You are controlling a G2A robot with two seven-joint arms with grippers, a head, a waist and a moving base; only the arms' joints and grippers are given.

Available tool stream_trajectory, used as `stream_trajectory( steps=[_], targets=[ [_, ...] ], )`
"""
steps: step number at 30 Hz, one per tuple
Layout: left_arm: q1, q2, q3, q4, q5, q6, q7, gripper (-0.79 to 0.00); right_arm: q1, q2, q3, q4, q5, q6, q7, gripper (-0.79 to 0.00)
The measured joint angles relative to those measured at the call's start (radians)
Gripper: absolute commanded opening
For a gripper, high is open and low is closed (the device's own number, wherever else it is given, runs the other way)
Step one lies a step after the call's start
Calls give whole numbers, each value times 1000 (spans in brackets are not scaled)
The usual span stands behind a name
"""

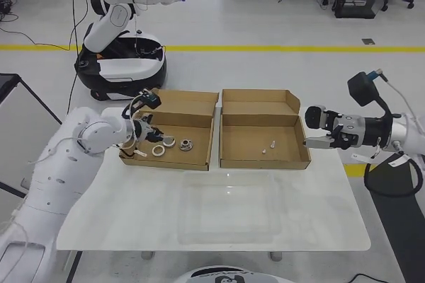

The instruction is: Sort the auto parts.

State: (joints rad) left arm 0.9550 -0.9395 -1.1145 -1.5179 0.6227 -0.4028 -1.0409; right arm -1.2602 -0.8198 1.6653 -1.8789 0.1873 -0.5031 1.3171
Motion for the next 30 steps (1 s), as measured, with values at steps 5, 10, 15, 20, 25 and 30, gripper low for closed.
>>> stream_trajectory(
  steps=[5, 10, 15, 20, 25, 30],
  targets=[
    [93, 18, -92, -107, -144, -53, 48, 0, 0, 0, 0, 0, 0, 0, 0, 0],
    [182, 33, -170, -183, -248, -92, 95, 0, 0, 0, 0, 0, 0, 0, 0, 0],
    [276, 44, -238, -249, -346, -150, 145, 0, 0, 0, 0, 0, 0, 0, 0, 0],
    [353, 54, -300, -289, -431, -216, 179, 0, 0, 0, 0, 0, 0, 0, 0, 0],
    [418, 63, -361, -314, -498, -276, 204, 0, 0, 0, 0, 0, 0, 0, 0, 0],
    [483, 72, -427, -326, -567, -329, 218, 0, 0, 0, 0, 0, 0, 0, 0, 0]
  ],
)
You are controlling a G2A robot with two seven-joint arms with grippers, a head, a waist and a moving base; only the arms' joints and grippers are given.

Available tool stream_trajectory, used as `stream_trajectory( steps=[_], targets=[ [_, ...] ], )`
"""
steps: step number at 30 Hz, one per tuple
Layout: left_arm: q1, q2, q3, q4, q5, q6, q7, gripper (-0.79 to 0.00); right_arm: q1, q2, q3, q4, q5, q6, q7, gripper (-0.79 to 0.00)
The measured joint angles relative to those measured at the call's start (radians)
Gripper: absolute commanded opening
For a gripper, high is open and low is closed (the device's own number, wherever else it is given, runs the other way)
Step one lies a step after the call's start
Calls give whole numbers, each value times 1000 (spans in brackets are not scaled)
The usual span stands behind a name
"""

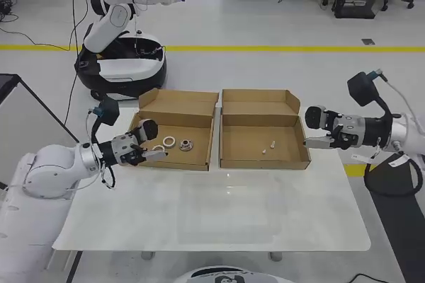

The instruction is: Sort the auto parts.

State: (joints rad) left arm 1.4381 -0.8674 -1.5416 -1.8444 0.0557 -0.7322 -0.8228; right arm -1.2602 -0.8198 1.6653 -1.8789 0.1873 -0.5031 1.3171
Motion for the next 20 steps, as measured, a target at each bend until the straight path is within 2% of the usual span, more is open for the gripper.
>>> stream_trajectory(
  steps=[20],
  targets=[
    [15, 2, -14, 0, -16, -12, 1, 0, 0, 0, 0, 0, 0, 0, 0, -1]
  ],
)
